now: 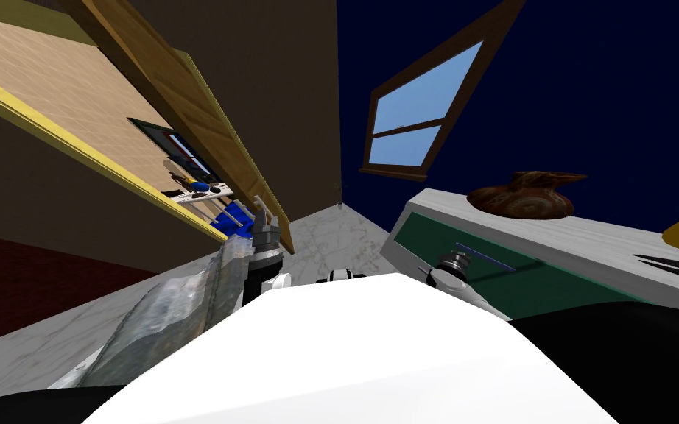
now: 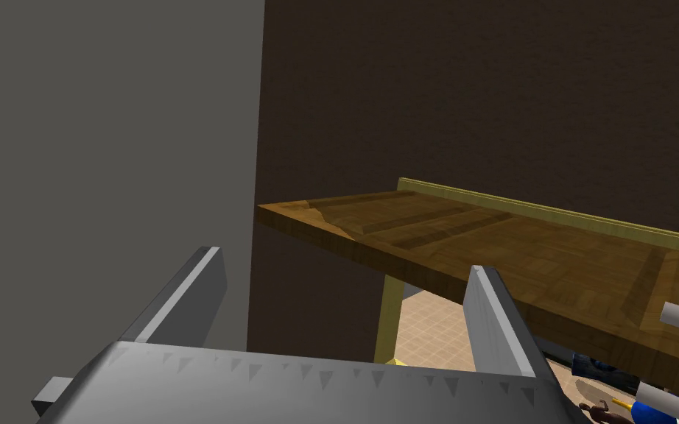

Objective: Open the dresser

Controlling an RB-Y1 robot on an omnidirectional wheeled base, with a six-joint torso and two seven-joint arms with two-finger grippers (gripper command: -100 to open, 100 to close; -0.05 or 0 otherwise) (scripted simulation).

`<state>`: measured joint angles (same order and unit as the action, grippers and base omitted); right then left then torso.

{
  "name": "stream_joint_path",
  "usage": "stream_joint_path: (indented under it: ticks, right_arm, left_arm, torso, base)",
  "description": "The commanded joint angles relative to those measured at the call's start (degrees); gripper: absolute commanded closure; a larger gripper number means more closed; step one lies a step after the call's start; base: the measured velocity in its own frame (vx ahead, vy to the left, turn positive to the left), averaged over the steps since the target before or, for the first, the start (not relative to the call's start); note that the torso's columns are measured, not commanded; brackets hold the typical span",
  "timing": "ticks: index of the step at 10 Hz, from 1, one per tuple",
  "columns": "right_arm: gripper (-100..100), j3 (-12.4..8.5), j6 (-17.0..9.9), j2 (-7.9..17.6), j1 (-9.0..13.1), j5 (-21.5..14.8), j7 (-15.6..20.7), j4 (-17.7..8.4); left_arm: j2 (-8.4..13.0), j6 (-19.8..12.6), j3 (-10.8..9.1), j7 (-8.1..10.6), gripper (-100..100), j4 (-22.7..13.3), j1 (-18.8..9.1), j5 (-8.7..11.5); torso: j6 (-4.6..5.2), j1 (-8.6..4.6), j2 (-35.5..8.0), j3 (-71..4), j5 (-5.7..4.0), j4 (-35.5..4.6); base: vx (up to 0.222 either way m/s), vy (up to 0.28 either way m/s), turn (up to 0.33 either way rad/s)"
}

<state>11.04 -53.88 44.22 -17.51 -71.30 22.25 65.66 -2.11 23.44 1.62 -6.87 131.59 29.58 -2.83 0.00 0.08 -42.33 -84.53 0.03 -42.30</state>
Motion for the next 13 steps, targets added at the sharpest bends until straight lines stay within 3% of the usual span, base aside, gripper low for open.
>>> stream_joint_path:
  ticks: [1,2,11,13]
  right_arm:
    - [100,-0.01,0.08,0.13,-0.09,0.05,0.09,0.2]
    - [-100,-0.62,1.76,0.36,0.84,1.56,-0.72,0.43]
    - [-100,-3.9,10.34,2.0,5.8,9.19,-4.98,2.04]
    - [-100,-3.8,10.14,1.89,5.76,8.71,-5.14,1.22]
  left_arm:
    - [0.0,0.0,0.0,0.0,0,0.0,0.0,0.0]
    - [0.01,0.0,-0.01,0.0,0,0.0,0.01,0.0]
    - [0.02,0.0,-0.02,0.0,0,0.0,0.01,0.0]
    - [0.02,0.0,-0.02,0.0,0,0.0,0.01,0.0]
  torso:
    - [-0.01,-0.12,0.11,-0.08,-0.04,0.04]
    - [-0.01,-0.41,0.21,-0.14,-0.11,0.06]
    - [-0.01,-0.06,0.09,-0.06,-0.03,0.03]
    - [0.01,0.04,0.11,-0.06,0.0,0.03]
  base:
    - [-0.028,0.075,-0.009]
    - [-0.038,-0.021,0.008]
    - [-0.064,-0.082,0.012]
    - [0.005,-0.056,0.016]
